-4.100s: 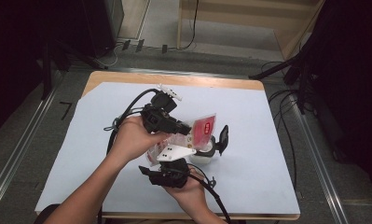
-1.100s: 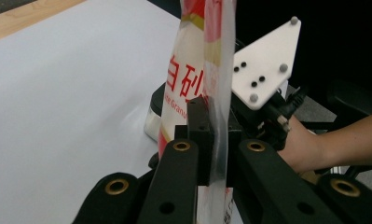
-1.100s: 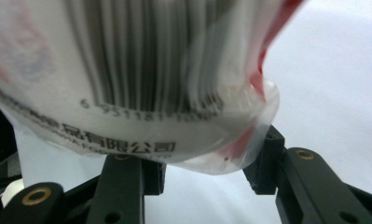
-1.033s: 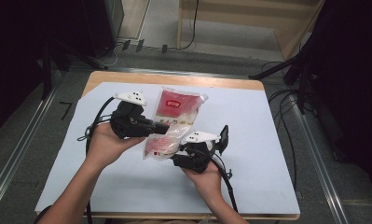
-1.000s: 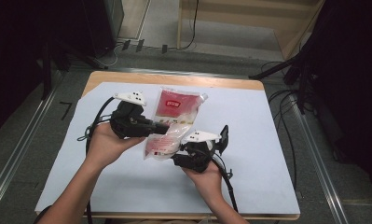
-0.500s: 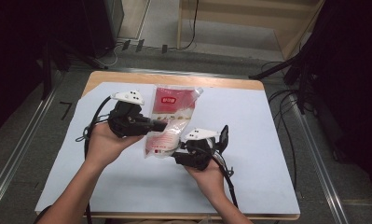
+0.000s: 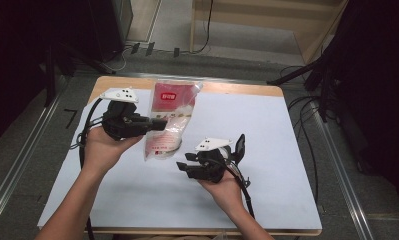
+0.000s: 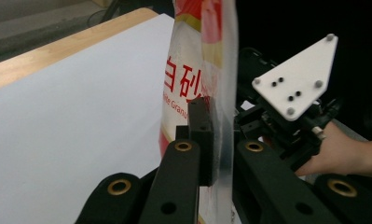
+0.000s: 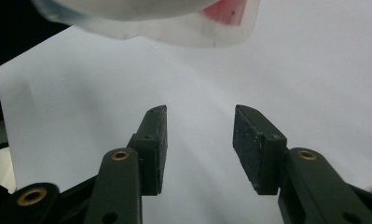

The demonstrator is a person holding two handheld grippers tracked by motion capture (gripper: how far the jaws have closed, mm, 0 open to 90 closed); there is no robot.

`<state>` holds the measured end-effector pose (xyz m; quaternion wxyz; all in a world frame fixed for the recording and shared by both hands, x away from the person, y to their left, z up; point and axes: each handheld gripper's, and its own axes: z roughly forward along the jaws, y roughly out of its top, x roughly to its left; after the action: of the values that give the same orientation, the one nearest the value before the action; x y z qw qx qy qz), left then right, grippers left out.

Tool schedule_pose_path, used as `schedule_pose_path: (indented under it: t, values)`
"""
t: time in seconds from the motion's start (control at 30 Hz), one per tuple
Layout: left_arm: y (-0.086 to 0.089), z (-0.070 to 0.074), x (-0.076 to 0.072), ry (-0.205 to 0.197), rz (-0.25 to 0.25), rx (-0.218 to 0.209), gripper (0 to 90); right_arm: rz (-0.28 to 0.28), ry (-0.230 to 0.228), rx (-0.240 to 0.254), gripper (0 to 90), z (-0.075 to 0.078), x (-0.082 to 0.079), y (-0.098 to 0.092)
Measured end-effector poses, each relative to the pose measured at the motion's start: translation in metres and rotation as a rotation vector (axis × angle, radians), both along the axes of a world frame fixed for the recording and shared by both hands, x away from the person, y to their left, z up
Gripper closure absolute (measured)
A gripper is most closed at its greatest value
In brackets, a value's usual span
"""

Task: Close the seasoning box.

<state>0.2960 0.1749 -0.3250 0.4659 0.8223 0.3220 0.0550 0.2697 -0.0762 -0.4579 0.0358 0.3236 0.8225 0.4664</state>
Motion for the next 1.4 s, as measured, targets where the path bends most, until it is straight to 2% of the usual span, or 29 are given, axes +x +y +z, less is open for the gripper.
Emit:
schedule_pose_path:
  t: [0.1, 0.2, 0.4, 0.53, 0.67, 0.8, 0.93, 1.0, 1.03, 1.17, 1.2, 1.27, 1.33, 1.4]
  values:
    - [0.004, -0.008, 0.006, -0.01, 0.014, 0.002, 90.0, 0.012, -0.002, 0.002, 55.2, 0.001, 0.0, -0.002]
    - [0.007, -0.021, 0.017, 0.008, 0.027, -0.017, 90.0, 0.026, -0.002, 0.009, 55.3, 0.001, -0.001, -0.004]
    - [0.004, -0.044, 0.034, 0.021, 0.053, 0.027, 90.0, 0.034, -0.005, 0.013, 55.1, 0.002, 0.001, -0.008]
    - [0.0, -0.056, 0.044, 0.014, 0.052, 0.039, 90.0, 0.034, 0.008, 0.004, 54.9, 0.001, 0.001, -0.011]
    - [-0.003, -0.064, 0.052, -0.016, 0.053, 0.043, 90.0, 0.042, -0.002, 0.002, 54.9, 0.002, -0.002, -0.012]
    - [-0.005, -0.073, 0.06, -0.015, 0.065, 0.041, 90.0, 0.042, -0.003, 0.006, 54.9, 0.003, -0.004, -0.017]
    - [-0.006, -0.086, 0.064, 0.007, 0.059, 0.045, 90.0, 0.035, -0.001, 0.007, 54.4, 0.002, -0.008, -0.022]
    - [-0.006, -0.091, 0.065, 0.012, 0.06, 0.067, 90.0, 0.032, 0.001, 0.006, 54.3, 0.002, -0.01, -0.024]
    - [-0.005, -0.092, 0.065, 0.014, 0.055, 0.049, 90.0, 0.033, -0.002, 0.007, 54.2, 0.001, -0.011, -0.025]
    - [-0.001, -0.094, 0.063, 0.008, 0.047, 0.051, 90.0, 0.029, 0.002, 0.009, 53.9, 0.001, -0.015, -0.029]
    - [0.0, -0.094, 0.063, 0.02, 0.036, 0.042, 90.0, 0.03, -0.004, 0.007, 53.8, 0.002, -0.015, -0.03]
    - [0.003, -0.096, 0.06, 0.019, 0.045, 0.035, 89.9, 0.032, -0.001, 0.01, 53.7, 0.003, -0.017, -0.032]
    - [0.007, -0.097, 0.06, 0.026, 0.035, 0.04, 89.4, 0.033, -0.004, 0.012, 53.6, 0.004, -0.02, -0.033]
    - [0.01, -0.099, 0.057, 0.012, 0.036, 0.031, 88.7, 0.031, -0.006, 0.025, 53.5, 0.003, -0.024, -0.036]
